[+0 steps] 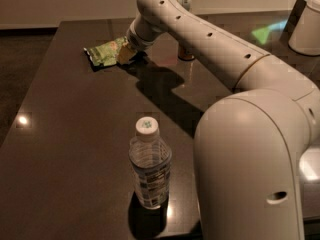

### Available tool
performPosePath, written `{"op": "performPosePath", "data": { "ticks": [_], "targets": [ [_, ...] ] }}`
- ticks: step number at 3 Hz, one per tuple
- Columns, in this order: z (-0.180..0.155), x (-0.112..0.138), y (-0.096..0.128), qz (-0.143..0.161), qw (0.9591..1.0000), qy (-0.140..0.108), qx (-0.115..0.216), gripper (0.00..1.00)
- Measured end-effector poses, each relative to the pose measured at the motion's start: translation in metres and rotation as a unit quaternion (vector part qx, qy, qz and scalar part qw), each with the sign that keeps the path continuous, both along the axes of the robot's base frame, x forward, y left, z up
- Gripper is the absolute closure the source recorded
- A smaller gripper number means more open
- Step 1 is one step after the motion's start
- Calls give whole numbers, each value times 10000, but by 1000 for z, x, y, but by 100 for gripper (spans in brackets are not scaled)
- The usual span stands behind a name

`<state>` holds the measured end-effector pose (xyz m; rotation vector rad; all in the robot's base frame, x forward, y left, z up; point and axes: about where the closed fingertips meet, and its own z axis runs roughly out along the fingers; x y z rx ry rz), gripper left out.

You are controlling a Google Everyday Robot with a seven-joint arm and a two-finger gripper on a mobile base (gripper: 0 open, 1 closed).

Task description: Pick green jalapeno chip bag

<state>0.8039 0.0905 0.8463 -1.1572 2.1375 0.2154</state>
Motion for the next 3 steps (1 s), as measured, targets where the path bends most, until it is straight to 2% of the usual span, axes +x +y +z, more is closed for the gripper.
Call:
{"op": "performPosePath", "data": {
  "ticks": [2,3],
  "targets": [
    [12,-13,-5,165,9998,-63,122,87],
    [26,-29,-5,347,9988,-180,285,100]
  ]
}}
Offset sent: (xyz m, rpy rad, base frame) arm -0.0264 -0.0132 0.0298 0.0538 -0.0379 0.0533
